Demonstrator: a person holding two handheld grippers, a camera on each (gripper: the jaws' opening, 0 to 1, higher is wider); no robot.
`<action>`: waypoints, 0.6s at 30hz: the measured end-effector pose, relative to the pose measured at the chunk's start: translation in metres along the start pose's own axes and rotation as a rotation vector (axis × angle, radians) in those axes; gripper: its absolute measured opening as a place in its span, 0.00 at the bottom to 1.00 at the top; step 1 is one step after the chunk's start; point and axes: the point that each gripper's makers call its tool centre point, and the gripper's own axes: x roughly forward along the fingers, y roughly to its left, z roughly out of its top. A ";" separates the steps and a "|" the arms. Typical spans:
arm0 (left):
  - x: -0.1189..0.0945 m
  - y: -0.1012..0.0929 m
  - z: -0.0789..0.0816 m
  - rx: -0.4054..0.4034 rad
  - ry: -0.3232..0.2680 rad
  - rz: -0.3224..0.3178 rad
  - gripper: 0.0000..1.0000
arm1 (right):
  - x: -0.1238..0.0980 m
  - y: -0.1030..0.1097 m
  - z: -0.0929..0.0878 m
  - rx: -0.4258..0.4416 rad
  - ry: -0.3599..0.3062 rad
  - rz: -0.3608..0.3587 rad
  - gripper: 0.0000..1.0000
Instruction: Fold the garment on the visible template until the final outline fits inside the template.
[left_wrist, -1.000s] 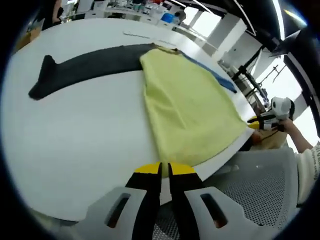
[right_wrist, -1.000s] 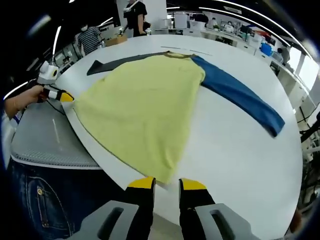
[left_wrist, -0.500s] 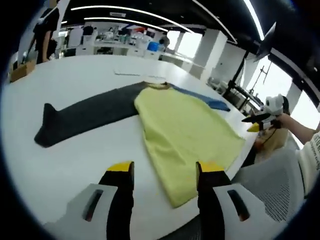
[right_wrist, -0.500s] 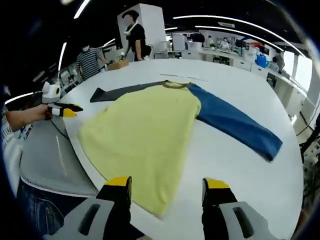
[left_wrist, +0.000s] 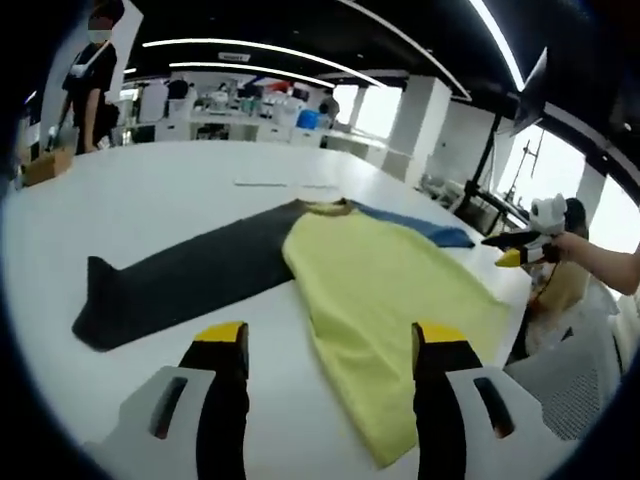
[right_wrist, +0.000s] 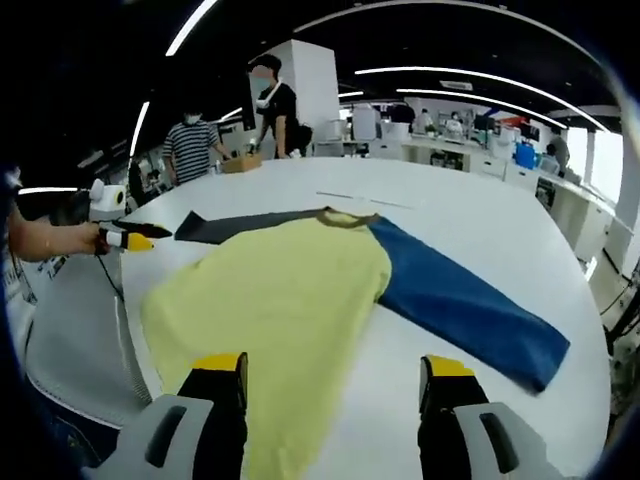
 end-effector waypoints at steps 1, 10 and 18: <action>0.002 0.001 0.002 0.006 -0.004 0.002 0.63 | 0.002 -0.002 0.002 -0.003 -0.002 0.000 0.67; 0.021 0.020 0.022 0.053 -0.042 0.048 0.52 | 0.026 -0.023 0.018 -0.013 -0.030 -0.022 0.59; 0.039 0.035 0.024 0.065 -0.020 0.052 0.41 | 0.049 -0.051 0.023 -0.047 -0.013 -0.058 0.41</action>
